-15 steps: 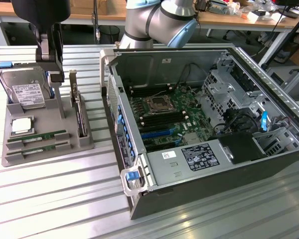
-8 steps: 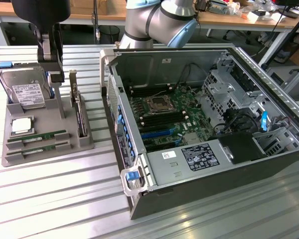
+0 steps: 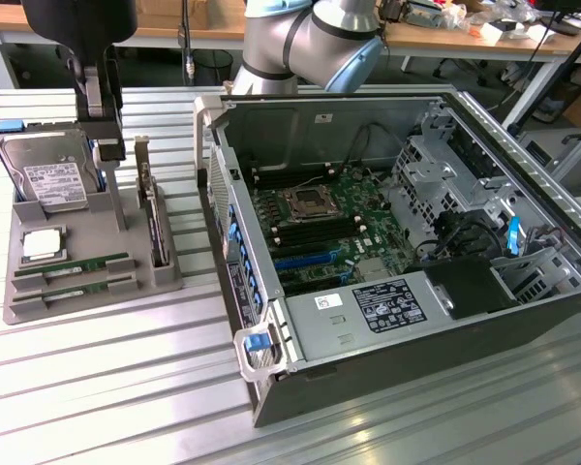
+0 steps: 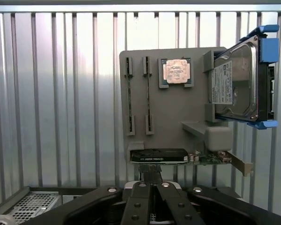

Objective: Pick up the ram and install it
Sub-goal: 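Pick up the ram and move it above insertion slot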

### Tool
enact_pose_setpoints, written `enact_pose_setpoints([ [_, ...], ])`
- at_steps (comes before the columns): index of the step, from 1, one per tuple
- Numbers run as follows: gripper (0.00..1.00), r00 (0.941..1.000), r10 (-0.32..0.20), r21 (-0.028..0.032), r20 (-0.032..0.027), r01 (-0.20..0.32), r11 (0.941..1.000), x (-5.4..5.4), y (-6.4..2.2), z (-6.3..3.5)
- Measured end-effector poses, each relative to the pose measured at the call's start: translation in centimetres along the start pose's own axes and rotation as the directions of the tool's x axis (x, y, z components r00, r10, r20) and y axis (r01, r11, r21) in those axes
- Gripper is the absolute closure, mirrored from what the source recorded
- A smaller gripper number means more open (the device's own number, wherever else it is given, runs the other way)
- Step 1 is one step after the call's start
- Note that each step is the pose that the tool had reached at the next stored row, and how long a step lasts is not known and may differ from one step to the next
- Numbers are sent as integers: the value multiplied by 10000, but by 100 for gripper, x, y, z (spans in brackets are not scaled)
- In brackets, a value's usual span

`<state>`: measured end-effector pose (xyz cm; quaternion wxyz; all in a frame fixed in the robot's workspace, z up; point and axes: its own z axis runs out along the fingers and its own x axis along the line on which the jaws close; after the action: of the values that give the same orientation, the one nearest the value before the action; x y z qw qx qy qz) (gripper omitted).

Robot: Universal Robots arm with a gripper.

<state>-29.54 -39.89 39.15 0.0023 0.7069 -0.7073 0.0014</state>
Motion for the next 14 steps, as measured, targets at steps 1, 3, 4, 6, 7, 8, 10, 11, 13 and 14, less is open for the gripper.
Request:
enact_pose_setpoints([
  [1,89,10000,0,0,0,0,10000,0,0,0],
  [3,89,10000,0,0,0,0,10000,0,0,0],
  [4,89,10000,0,0,1,0,10000,0,0,0],
  [6,83,10000,0,0,1,0,10000,0,0,0],
  [7,77,10000,0,0,0,0,10000,0,0,0],
  [8,77,10000,0,0,0,0,10000,0,0,0],
  [10,70,10000,0,0,1,0,10000,0,0,0],
  [11,70,10000,0,0,1,0,10000,0,0,0],
  [13,70,10000,0,1,1,0,10000,0,0,1],
  [14,70,10000,-1,1,1,1,10000,0,2,2],
])
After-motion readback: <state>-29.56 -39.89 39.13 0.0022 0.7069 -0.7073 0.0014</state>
